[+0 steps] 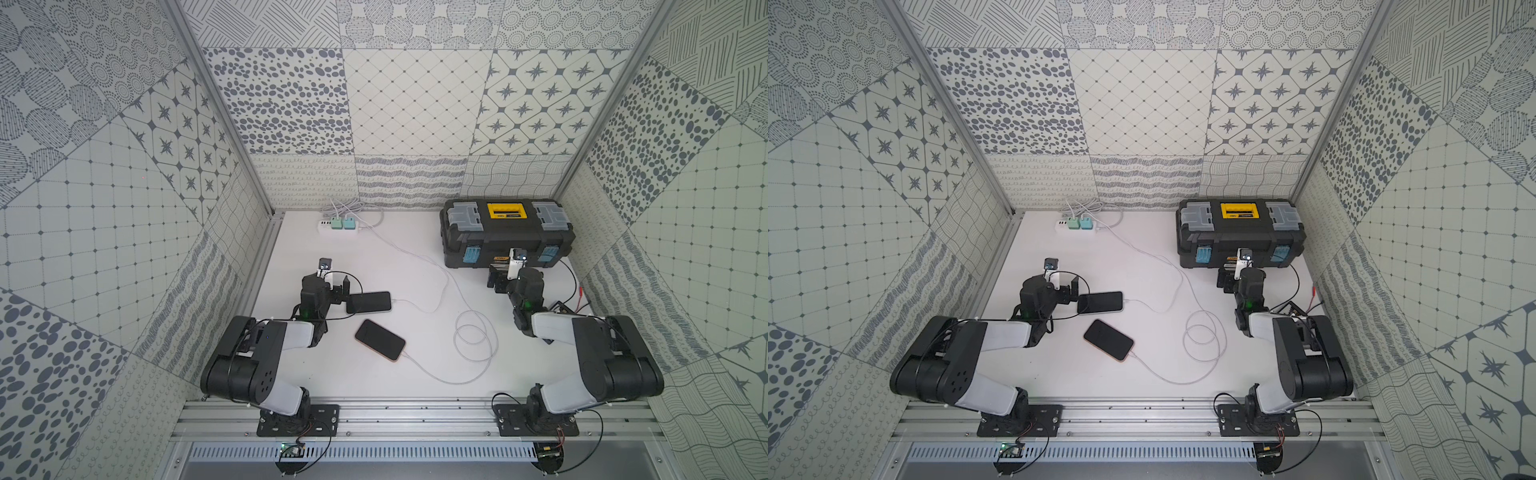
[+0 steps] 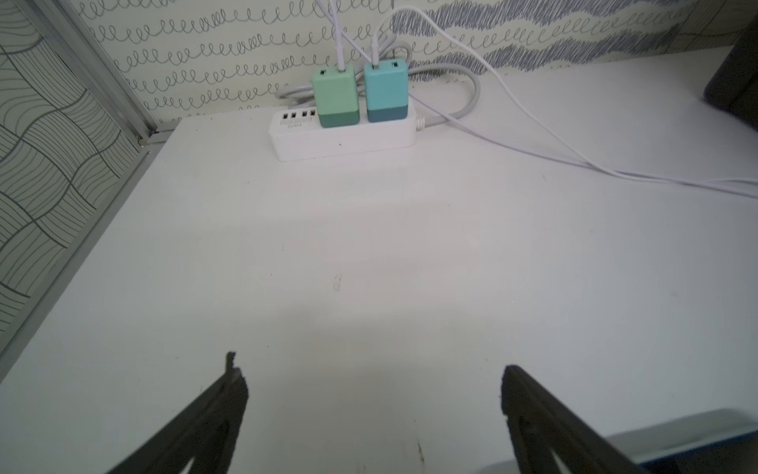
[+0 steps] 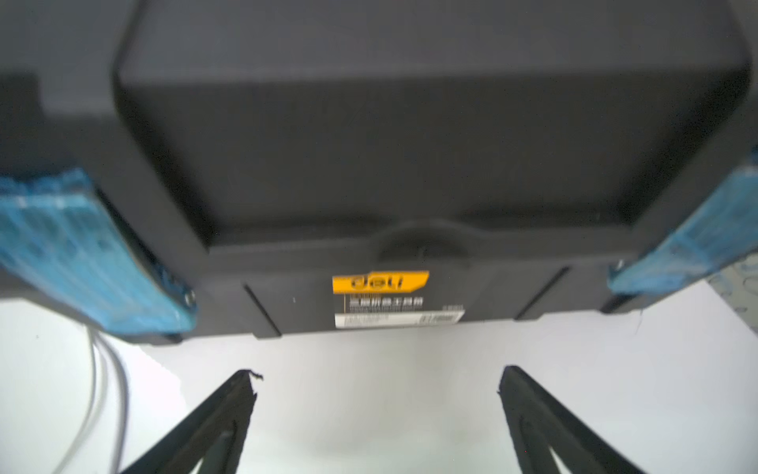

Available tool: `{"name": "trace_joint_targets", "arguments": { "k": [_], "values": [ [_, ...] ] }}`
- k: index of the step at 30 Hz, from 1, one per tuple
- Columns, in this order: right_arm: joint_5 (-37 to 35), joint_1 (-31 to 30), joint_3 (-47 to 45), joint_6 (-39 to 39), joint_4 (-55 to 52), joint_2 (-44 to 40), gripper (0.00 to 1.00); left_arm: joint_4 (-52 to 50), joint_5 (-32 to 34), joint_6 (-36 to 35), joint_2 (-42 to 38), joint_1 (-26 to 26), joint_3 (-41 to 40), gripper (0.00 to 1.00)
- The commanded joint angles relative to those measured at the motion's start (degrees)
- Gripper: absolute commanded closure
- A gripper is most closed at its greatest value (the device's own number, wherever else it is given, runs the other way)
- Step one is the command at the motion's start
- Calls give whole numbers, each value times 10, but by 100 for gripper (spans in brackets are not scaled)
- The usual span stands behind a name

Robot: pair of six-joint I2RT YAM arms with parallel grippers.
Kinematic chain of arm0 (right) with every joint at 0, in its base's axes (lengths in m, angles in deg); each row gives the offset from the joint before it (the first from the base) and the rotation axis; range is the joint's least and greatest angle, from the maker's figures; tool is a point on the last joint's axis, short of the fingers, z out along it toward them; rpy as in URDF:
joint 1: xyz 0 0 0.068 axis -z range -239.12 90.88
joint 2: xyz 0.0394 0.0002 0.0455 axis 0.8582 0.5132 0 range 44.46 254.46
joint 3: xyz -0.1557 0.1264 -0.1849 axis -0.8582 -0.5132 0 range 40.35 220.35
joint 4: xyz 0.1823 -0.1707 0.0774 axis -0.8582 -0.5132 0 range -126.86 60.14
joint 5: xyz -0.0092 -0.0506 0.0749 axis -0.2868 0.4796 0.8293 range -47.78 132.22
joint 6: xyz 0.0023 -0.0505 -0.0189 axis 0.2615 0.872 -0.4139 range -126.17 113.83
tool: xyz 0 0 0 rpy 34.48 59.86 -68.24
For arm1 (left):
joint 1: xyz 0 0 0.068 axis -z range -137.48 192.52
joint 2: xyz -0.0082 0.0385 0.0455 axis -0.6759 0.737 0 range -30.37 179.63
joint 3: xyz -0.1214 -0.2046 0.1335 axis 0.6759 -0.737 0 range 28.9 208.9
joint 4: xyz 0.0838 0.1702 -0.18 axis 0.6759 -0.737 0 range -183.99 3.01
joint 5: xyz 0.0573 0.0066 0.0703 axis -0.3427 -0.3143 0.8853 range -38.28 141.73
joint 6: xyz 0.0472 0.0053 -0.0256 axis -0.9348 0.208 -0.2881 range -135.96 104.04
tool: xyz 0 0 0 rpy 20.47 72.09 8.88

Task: Unplug the charging cable from the phone
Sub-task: Move the phone to the center of the board.

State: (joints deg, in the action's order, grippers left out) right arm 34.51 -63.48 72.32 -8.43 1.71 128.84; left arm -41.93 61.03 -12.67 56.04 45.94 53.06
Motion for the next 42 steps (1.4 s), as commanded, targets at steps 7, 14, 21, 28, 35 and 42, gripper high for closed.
{"name": "trace_joint_targets", "arguments": {
  "k": [7, 14, 21, 28, 35, 42],
  "values": [
    [34, 10, 231, -174, -341, -114, 3, -398, 80, 235, -205, -12, 175, 1],
    [281, 56, 324, -265, -476, -77, 3, -622, -63, 354, -197, -39, 304, 1],
    [232, -7, 330, -232, -557, -92, 3, -733, -64, 427, -225, -17, 277, 1],
    [189, -92, 311, -218, -591, -60, 3, -809, -88, 516, -236, 45, 229, 1],
    [165, -156, 310, -215, -591, -14, 3, -751, -139, 624, -226, 98, 123, 2],
    [160, -162, 311, -213, -591, 0, 3, -676, -168, 667, -168, 139, 90, 1]
  ]
}}
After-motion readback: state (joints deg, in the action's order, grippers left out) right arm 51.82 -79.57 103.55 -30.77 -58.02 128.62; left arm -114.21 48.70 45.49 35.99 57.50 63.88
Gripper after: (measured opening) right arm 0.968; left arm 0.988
